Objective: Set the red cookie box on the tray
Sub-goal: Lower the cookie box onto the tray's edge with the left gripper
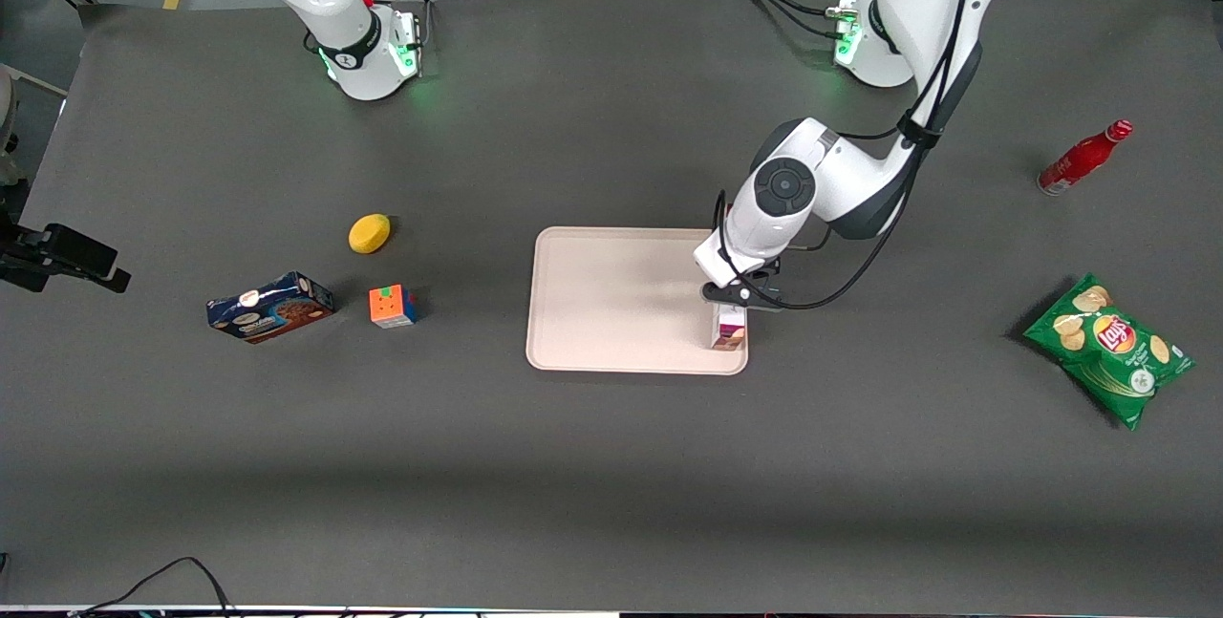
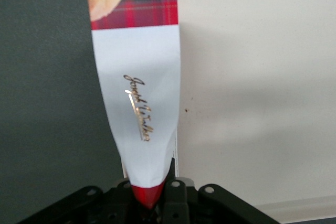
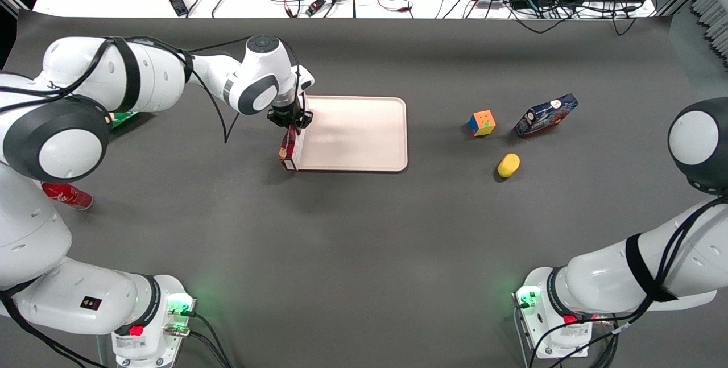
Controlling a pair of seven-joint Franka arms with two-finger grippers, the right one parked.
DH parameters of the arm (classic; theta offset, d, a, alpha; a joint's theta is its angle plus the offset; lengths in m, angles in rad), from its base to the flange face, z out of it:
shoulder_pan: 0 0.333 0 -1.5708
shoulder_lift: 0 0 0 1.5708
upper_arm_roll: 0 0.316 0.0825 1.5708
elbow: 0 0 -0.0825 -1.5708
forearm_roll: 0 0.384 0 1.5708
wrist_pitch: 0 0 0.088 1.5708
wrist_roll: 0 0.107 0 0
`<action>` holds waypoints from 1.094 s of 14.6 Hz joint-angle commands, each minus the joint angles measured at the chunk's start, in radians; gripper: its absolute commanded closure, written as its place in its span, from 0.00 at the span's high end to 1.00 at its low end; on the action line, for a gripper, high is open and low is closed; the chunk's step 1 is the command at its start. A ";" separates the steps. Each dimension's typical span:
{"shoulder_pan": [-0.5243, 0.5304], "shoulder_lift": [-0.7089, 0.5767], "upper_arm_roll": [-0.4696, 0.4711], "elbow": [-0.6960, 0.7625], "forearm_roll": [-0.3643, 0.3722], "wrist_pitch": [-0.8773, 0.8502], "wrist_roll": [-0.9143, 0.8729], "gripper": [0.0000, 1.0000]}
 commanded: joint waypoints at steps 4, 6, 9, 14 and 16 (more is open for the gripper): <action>-0.014 0.035 0.005 0.047 0.021 0.024 -0.046 0.00; -0.014 0.041 0.005 0.049 0.021 0.024 -0.046 0.00; -0.014 0.051 0.008 0.058 0.021 0.024 -0.043 0.00; -0.014 0.059 0.013 0.073 0.021 0.023 -0.040 0.83; -0.014 0.056 0.013 0.078 0.021 0.023 -0.040 1.00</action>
